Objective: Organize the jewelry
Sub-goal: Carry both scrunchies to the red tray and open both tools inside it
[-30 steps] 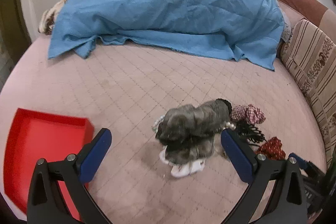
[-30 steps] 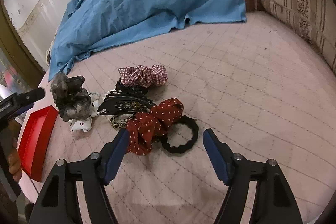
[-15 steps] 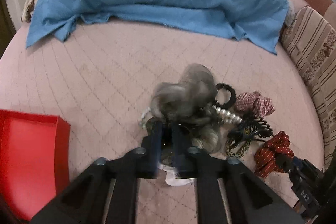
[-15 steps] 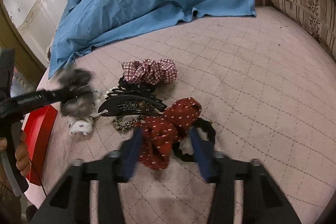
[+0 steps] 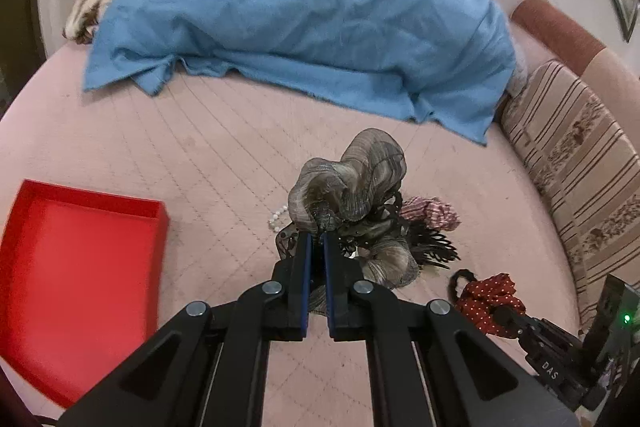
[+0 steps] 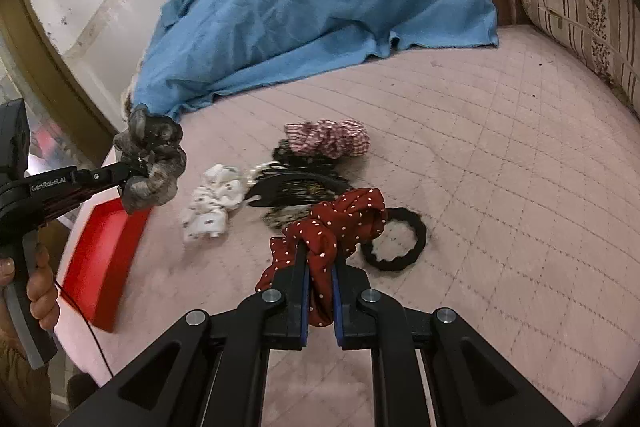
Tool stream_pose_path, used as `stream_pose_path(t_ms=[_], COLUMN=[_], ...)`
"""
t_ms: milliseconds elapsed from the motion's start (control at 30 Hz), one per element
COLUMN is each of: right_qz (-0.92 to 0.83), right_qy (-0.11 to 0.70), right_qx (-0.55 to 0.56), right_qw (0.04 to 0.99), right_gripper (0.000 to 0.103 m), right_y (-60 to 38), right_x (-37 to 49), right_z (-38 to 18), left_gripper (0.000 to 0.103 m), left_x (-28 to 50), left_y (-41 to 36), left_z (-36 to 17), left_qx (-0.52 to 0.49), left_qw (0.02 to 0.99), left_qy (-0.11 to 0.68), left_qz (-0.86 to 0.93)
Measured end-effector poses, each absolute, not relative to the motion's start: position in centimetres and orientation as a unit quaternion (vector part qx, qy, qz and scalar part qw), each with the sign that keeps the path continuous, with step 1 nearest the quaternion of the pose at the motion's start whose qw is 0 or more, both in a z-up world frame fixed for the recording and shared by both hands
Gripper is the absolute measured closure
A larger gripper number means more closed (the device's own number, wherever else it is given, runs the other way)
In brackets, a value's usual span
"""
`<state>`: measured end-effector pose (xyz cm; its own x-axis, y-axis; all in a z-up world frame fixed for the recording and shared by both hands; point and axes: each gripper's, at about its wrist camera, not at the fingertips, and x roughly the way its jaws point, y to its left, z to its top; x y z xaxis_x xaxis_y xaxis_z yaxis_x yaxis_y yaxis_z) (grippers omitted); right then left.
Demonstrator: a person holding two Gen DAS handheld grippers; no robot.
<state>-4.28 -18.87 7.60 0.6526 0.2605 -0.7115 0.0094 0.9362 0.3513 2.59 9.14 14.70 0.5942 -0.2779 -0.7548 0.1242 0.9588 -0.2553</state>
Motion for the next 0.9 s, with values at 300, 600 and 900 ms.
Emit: stream_pose_path(t_ms=[300,600,900], right_qz=[0.118,0.198,0.274], right_qy=[0.403,0.428,0.458], right_qx=[0.146,0.116,0.087], right_qw=[0.896,0.874,0.842], right_gripper=[0.093,0.093,0.093], right_y=[-16.0,-8.1,3.1], right_x=[-5.8,-3.4,2.5], right_z=[10.6,11.4,10.3], left_gripper=[0.097,0.097,0.097], left_x=[-1.8,-2.1,0.5], left_y=[16.3,26.5,33.5], left_z=[16.1,13.7,10.4], left_qx=[-0.079,-0.114,-0.125], left_qw=[0.907,0.898,0.882], left_qy=[0.41,0.422,0.445], left_qz=[-0.05,0.04,0.092])
